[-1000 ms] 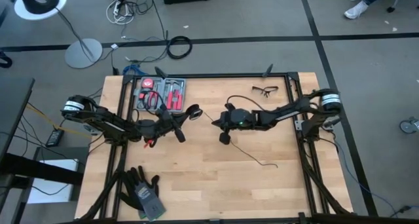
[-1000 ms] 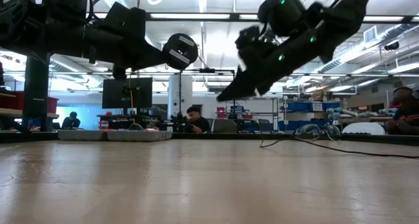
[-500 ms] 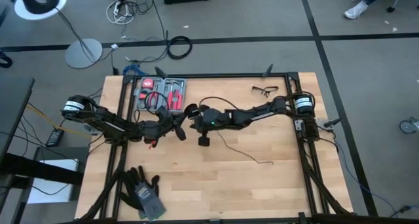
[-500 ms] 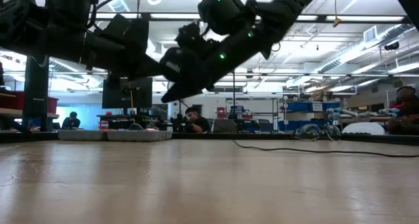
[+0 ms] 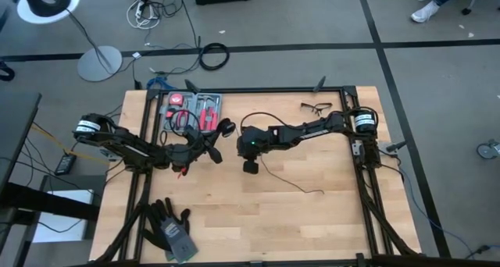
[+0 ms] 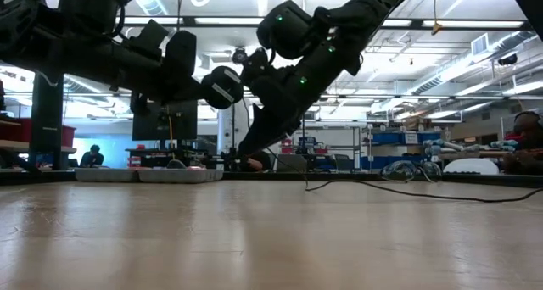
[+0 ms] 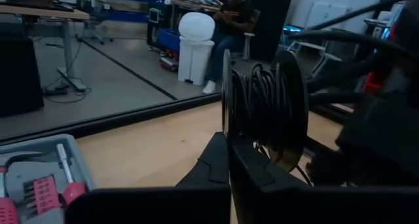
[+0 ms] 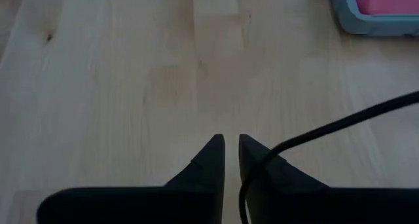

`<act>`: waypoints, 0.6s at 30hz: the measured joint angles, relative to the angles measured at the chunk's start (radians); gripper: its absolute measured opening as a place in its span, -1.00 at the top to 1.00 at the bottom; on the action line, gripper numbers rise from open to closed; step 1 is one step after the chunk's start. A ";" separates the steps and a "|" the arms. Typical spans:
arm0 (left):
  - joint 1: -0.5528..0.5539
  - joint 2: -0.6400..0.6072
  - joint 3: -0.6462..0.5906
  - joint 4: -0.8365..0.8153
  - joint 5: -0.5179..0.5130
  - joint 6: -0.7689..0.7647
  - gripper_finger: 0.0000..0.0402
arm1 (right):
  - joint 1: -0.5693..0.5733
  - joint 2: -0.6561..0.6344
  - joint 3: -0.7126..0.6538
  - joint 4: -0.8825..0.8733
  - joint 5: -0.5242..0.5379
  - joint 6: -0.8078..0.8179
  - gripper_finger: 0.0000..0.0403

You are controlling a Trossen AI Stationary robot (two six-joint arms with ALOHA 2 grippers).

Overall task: Coil cords
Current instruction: Coil the black wire on the black spool

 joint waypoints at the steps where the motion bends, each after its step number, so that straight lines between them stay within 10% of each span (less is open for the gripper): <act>1: 0.000 0.000 0.000 0.001 -0.006 0.000 1.00 | 0.000 -0.001 -0.003 -0.001 -0.001 0.000 0.76; 18: -0.019 0.000 0.000 0.003 -0.031 -0.003 1.00 | 0.001 -0.156 -0.010 -0.353 0.112 0.017 0.73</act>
